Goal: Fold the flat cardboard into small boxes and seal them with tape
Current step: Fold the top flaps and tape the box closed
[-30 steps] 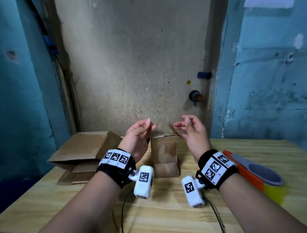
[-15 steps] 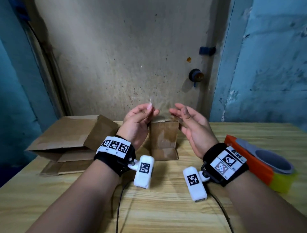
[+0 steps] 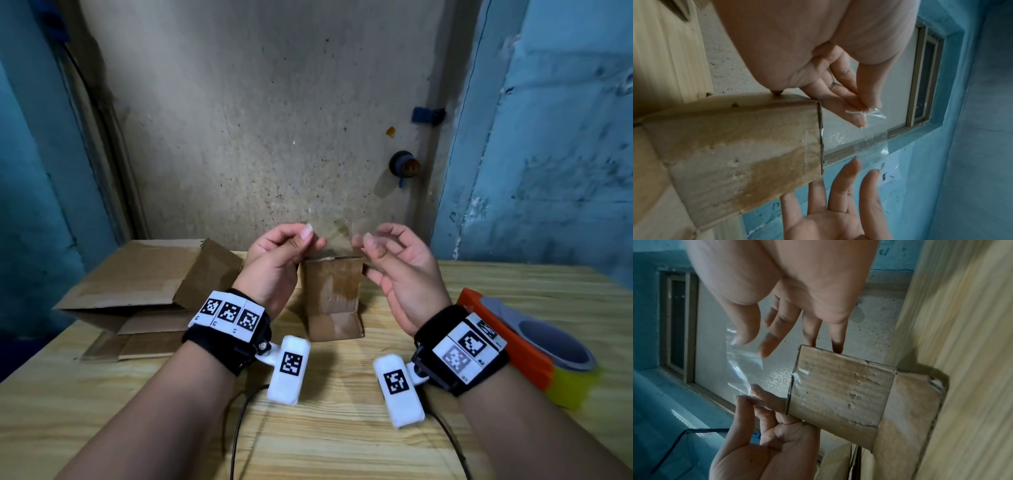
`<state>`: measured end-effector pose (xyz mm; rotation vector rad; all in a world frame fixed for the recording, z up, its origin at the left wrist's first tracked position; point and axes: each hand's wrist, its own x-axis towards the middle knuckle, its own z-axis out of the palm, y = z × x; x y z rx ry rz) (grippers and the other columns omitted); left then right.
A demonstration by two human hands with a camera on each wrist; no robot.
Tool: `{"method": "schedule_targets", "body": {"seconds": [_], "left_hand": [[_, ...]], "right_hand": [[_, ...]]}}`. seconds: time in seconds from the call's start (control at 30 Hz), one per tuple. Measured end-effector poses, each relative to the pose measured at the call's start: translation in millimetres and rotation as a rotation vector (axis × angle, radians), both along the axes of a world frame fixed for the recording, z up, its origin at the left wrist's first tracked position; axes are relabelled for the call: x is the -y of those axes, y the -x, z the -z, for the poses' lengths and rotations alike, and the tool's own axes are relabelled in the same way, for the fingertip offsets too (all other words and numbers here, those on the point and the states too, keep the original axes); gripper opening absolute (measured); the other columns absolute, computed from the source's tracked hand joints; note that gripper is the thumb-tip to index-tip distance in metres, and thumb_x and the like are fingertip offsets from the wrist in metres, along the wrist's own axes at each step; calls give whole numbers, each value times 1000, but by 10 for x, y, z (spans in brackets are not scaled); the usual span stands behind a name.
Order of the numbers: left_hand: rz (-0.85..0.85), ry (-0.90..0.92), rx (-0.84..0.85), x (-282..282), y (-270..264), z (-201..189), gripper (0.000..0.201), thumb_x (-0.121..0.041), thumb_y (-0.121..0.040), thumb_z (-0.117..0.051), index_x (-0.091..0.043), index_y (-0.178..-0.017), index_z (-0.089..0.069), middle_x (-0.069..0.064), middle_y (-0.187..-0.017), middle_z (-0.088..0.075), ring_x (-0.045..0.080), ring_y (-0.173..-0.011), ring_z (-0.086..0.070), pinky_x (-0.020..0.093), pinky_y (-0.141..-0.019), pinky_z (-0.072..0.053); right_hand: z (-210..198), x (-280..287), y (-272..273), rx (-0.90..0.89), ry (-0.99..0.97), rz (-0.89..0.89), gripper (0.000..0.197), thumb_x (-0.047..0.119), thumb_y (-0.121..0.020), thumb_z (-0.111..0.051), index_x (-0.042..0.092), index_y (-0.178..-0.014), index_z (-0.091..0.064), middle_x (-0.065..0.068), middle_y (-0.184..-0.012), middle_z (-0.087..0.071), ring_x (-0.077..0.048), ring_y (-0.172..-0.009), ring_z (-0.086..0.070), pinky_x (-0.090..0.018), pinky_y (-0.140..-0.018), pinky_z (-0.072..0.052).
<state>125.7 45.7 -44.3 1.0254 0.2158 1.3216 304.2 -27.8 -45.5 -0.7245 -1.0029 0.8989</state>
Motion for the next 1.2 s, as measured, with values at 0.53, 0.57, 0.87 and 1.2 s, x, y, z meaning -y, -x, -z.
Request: {"method": "schedule_targets", "body": {"seconds": [0.53,0.57,0.87,1.2], "left_hand": [[-364,-327,92,89,-8,-11,8,-12,-76,-83,-14,-83,-80,14,-90,-72,27,-88,-70,35,-90,-53],[-385,-348,88,87,-4,-14,7,-11,-78,-81,-14,-84,-79,13,-90,-72,27,-88,-69,35,-90,-53],[-434,-308,71,66,-20,13,9,-6,-87,-76,-15,-85,-76,16,-97,-64,30,-98,-66,48,-97,-51],[-473,-252,24,65,18,-18,10,-13,-81,-81,-21,-86,-80,7,-117,-73,16,-114,-67,22,-91,-51]], "right_hand": [[35,26,13,67,-202,52,11,25,-81,-83,16,-86,-78,-25,-104,-77,-33,-129,-65,-46,-115,-47],[39,27,22,74,-213,45,17,31,-77,-87,18,-85,-79,-22,-108,-77,-32,-129,-65,-42,-112,-50],[92,25,73,77,-186,-18,34,42,-62,-96,19,-84,-83,-8,-93,-81,-17,-96,-77,-25,-91,-57],[89,59,84,30,-198,-32,42,37,-64,-96,10,-90,-77,-11,-88,-78,-16,-86,-75,-23,-82,-57]]}}
